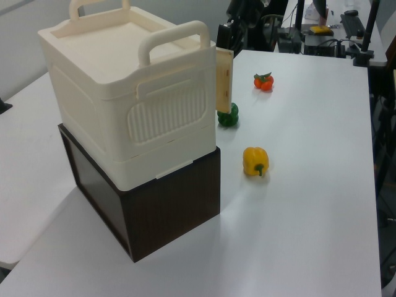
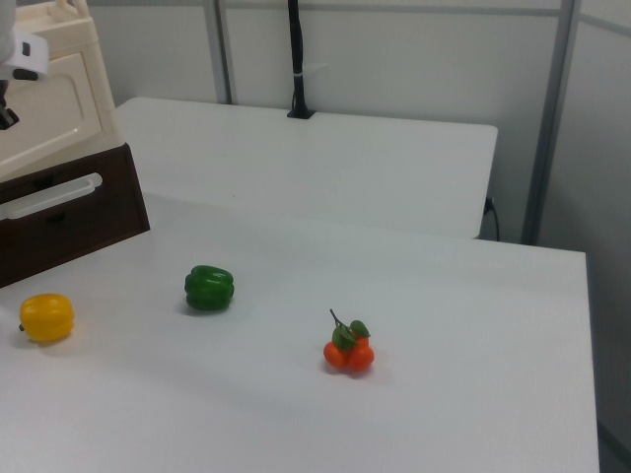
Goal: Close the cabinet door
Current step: 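Push the door edge with the gripper, swinging it toward the cabinet body, then press the door flush against the cabinet frame with the gripper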
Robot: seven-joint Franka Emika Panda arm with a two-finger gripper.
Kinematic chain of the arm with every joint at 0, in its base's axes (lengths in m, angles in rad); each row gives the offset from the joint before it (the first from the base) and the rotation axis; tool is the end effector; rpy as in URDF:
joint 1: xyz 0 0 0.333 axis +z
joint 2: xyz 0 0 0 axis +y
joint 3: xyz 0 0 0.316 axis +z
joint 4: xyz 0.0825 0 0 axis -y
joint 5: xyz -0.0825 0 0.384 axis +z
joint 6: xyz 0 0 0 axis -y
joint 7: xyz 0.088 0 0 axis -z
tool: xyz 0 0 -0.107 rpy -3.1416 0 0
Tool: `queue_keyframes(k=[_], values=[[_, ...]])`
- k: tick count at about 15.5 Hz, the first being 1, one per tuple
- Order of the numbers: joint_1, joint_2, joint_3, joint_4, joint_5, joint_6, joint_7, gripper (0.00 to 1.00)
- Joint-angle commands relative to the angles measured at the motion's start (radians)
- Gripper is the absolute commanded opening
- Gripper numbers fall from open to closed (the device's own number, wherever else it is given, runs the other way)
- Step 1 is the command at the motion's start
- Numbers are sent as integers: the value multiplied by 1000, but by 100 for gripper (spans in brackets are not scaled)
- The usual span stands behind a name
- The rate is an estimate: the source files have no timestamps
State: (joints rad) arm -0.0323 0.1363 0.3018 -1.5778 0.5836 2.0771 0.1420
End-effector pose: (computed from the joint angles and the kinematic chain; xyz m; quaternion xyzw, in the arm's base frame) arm 0.6093 0.1842 0.6060 -0.9398 0.0359 -0.1110 0.3211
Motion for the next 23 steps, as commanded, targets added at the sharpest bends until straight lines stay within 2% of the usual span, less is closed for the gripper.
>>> queue_keyframes(k=[1,3,13,17,23], values=[[5,6,28,-10,-7,61,8,0],[11,17,57,-14,-8,130,10,0],[34,51,77,-11,1,210,10,0],[41,60,106,-16,-7,304,10,0],[35,39,106,-40,-8,266,-1,0]])
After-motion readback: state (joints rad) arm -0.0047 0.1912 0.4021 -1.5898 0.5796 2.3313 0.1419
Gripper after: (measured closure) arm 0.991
